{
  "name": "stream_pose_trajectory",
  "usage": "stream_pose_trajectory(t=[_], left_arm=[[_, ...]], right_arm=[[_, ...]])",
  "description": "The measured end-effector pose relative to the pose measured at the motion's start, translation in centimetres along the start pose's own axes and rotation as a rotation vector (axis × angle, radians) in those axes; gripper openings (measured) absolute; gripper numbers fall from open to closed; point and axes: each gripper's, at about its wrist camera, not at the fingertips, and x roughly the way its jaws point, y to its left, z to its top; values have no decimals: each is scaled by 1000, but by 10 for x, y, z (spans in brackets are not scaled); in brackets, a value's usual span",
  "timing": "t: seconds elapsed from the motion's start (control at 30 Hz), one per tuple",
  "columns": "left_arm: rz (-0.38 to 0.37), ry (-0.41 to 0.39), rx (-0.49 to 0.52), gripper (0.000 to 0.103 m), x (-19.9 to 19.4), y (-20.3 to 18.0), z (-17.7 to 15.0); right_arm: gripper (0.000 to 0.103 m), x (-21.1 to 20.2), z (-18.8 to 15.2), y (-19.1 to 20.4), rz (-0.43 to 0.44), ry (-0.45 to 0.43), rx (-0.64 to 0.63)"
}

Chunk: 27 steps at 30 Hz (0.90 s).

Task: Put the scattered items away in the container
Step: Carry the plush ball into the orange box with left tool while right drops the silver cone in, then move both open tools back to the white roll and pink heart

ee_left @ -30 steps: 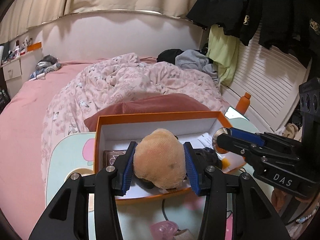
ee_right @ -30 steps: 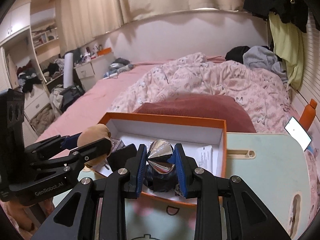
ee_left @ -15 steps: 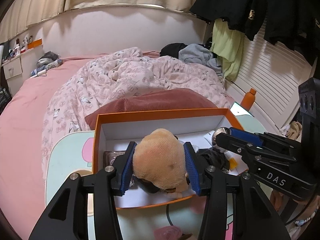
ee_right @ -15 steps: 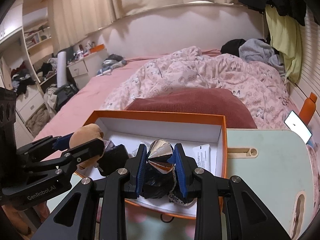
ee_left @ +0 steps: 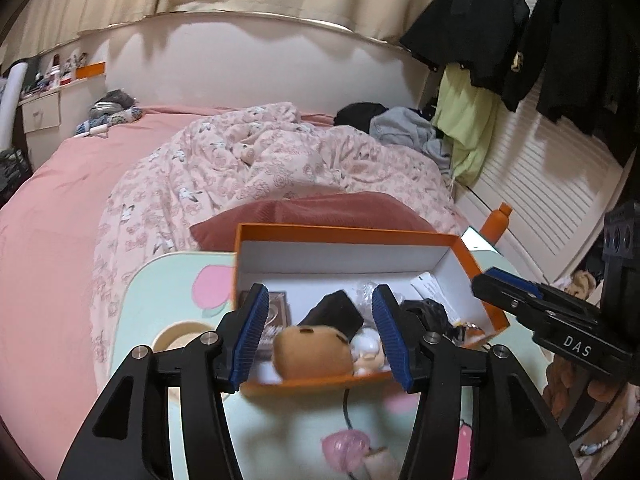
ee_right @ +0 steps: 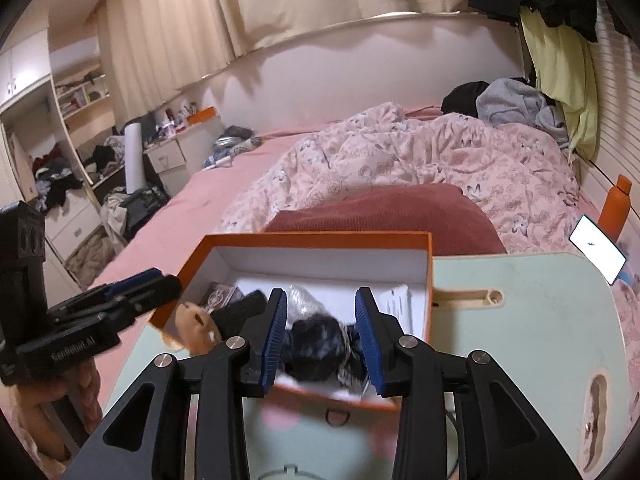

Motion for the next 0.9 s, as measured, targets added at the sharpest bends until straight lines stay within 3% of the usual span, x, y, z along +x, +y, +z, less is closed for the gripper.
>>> stream_pose_trajectory(t=[0.17, 0.33, 0.6, 0.7, 0.73, 0.9], left_arm=[[17, 37, -2, 55, -24, 3, -31], [65, 87, 19, 55, -35, -3, -81], [132, 204, 48, 55, -17, -9, -128], [177, 181, 60, 65, -16, -14, -134], [241, 168, 18, 68, -15, -15, -135], [257, 167, 49, 79, -12, -18, -138]], right_arm=[[38, -18, -33, 11, 32, 78, -52], [38, -18, -84, 24, -57, 180, -170], [39, -3, -111, 1, -147, 286, -102], [44, -8, -113, -4, -129, 258, -68], [45, -10, -113, -6, -119, 251, -53], [45, -15, -111, -9, -97, 237, -20]])
